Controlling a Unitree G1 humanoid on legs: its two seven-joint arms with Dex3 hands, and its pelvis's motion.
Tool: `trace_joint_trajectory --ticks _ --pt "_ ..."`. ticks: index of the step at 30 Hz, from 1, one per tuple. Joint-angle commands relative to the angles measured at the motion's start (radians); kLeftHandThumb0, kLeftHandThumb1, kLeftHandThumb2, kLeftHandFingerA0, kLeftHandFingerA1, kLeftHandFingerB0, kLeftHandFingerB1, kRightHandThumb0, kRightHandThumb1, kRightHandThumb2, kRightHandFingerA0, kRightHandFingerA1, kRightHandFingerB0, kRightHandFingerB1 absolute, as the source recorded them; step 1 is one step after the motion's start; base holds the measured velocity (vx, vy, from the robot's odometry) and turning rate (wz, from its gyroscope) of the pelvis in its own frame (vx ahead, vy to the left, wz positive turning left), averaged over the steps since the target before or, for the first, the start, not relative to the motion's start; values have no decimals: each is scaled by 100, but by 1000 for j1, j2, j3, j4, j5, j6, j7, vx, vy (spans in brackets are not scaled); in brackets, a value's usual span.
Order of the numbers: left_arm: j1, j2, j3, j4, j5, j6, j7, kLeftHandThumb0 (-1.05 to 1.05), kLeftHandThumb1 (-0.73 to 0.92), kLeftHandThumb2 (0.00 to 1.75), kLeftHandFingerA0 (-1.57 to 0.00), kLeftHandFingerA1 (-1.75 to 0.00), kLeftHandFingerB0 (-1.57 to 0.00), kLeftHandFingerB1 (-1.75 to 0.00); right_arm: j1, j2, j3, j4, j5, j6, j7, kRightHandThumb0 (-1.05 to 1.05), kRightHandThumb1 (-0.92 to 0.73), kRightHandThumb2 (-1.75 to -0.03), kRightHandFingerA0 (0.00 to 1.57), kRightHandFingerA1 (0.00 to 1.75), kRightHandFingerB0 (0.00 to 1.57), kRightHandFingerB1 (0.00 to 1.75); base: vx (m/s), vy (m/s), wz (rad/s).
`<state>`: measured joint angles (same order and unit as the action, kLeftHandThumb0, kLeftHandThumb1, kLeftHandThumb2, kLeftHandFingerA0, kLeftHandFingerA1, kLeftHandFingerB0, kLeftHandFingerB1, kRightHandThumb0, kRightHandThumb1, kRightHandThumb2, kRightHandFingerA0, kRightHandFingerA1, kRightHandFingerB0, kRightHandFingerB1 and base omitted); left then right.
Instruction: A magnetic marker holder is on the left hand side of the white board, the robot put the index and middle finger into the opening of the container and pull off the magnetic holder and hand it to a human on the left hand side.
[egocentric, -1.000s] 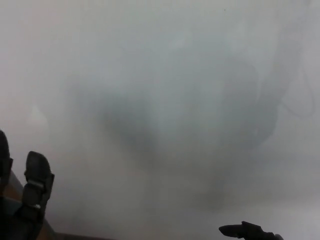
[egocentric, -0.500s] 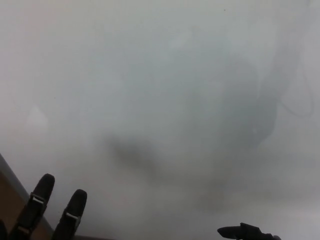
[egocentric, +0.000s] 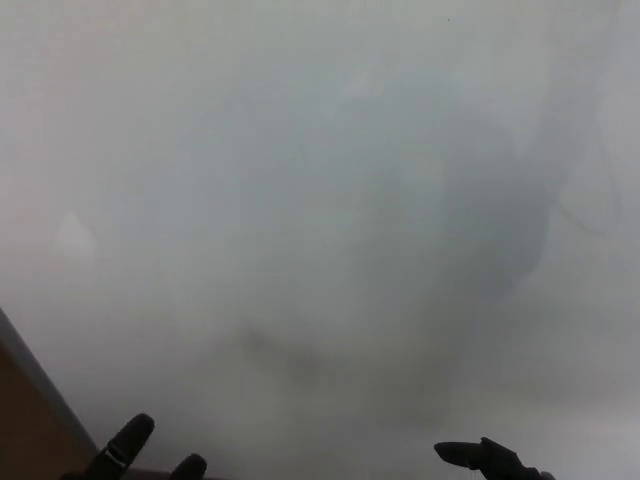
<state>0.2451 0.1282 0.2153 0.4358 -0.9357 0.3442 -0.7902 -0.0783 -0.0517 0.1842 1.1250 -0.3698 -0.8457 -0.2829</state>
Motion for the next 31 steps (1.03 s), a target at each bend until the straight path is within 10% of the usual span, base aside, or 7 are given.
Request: trace_joint_trajectory --ticks 1,6,7,19,20,22,31 --pt "-69 130 -190 297 608 -625 184 -71 51 83 -21 -47 -16 -40 18 28 -76 29 121 16 61 -48 -57 -98 73 68 46 56 0 0 0" --pt "-72 124 -201 326 603 -636 213 -74 50 84 -21 -46 -15 -40 23 33 -92 28 139 19 83 -48 -58 -99 73 68 46 57 0 0 0" --pt "-64 126 -205 332 610 -651 222 -76 51 85 -21 -46 -14 -40 32 40 -98 24 151 22 97 -52 -72 -62 76 47 59 43 0 0 0" --pt "-1 113 -170 351 554 -686 215 -76 68 99 -28 -49 -13 -41 41 114 -178 -13 273 51 273 -54 -67 -64 70 49 51 42 0 0 0" --pt "4 112 -163 350 545 -683 210 -76 67 99 -28 -50 -13 -41 39 105 -164 3 234 49 239 -45 -56 -98 67 68 39 55 0 0 0" --pt "5 108 -148 362 530 -690 195 -74 68 99 -30 -50 -14 -42 39 96 -152 14 193 49 208 -53 -71 -62 72 47 54 40 0 0 0" --pt "21 98 -123 385 515 -710 161 -73 67 99 -32 -51 -15 -42 65 110 -184 16 235 40 266 -53 -73 -62 71 46 53 40 0 0 0"
